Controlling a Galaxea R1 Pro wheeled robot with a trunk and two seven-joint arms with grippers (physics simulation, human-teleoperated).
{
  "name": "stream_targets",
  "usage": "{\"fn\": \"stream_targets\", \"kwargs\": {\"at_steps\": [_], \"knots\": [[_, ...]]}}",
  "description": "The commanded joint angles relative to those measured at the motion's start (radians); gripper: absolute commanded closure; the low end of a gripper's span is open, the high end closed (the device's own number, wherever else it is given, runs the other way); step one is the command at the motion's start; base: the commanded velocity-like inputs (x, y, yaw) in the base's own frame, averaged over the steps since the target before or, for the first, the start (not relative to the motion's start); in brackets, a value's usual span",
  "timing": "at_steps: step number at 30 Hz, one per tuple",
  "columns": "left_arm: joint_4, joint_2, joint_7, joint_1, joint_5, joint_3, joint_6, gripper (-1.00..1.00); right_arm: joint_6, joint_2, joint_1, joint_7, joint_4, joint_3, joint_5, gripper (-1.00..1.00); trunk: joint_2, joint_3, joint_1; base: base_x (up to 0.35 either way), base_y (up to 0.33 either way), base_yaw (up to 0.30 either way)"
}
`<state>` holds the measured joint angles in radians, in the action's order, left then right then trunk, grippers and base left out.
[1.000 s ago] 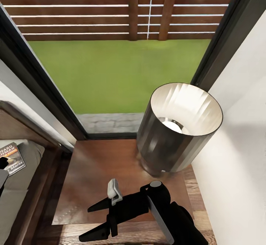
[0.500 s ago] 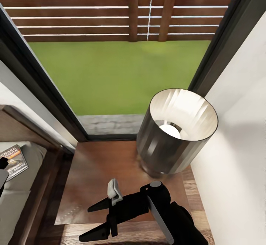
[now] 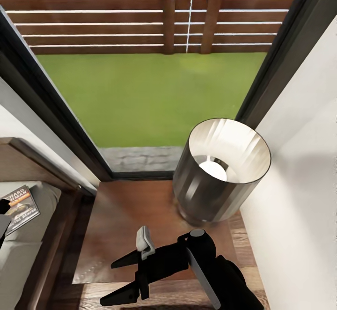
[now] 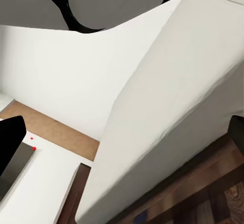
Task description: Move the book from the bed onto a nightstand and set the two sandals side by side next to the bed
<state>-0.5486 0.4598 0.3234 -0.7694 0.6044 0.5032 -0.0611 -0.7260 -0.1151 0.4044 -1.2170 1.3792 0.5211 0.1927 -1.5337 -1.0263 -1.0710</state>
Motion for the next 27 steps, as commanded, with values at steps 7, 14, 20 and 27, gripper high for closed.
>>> {"fn": "stream_targets", "kwargs": {"at_steps": [7,14,20,27], "knots": [[-0.002,0.000,0.002,0.000,0.011,-0.002,-0.005,-1.00,-0.007,0.000,0.000,0.001,0.000,0.000,0.005,-1.00,0.049,0.021,0.027,0.000,0.000,0.000],[-0.003,0.000,0.003,0.000,0.010,-0.002,-0.005,-1.00,-0.007,0.000,0.001,0.001,0.000,0.000,0.005,-1.00,0.098,0.043,0.054,0.000,0.000,0.000],[-0.004,0.001,0.003,0.000,0.010,-0.002,-0.005,-1.00,-0.007,0.000,0.001,0.001,0.000,0.000,0.005,-1.00,0.140,0.062,0.077,0.000,0.000,0.000],[-0.004,0.001,0.005,0.000,0.009,-0.003,-0.005,-1.00,-0.007,0.000,0.001,0.001,0.000,0.000,0.005,-1.00,0.161,0.072,0.088,0.000,0.000,0.000]]}}
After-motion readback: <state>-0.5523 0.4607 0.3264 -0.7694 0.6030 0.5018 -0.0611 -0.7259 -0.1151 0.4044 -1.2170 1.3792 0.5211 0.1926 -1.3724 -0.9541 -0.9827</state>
